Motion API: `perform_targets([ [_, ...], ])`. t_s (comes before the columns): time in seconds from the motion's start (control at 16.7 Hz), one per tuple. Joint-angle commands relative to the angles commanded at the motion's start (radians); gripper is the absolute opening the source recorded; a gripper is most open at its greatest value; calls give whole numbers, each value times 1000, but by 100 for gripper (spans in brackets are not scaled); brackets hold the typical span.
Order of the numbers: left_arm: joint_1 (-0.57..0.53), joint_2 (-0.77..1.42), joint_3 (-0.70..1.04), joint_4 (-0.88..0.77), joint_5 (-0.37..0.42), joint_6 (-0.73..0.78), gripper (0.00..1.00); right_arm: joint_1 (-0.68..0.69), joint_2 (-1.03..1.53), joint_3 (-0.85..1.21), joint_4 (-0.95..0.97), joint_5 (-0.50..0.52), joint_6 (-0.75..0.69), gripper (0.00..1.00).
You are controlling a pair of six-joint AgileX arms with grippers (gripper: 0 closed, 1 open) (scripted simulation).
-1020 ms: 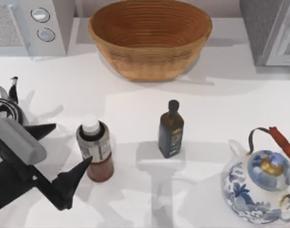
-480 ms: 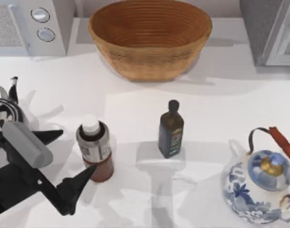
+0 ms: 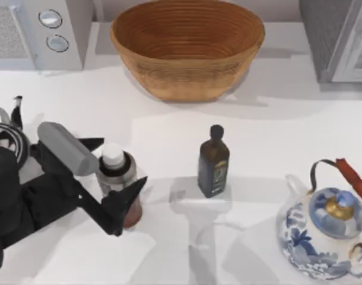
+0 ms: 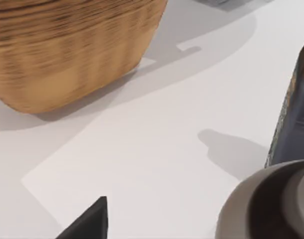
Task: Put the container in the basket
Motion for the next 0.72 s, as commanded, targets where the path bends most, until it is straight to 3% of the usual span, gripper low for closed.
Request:
perform_targets([
  [0.42, -64, 221, -17, 245, -59, -21, 100, 0, 0, 0, 0, 0, 0, 100],
  [0.72, -66, 235, -24, 266, -60, -21, 100, 0, 0, 0, 0, 0, 0, 100],
])
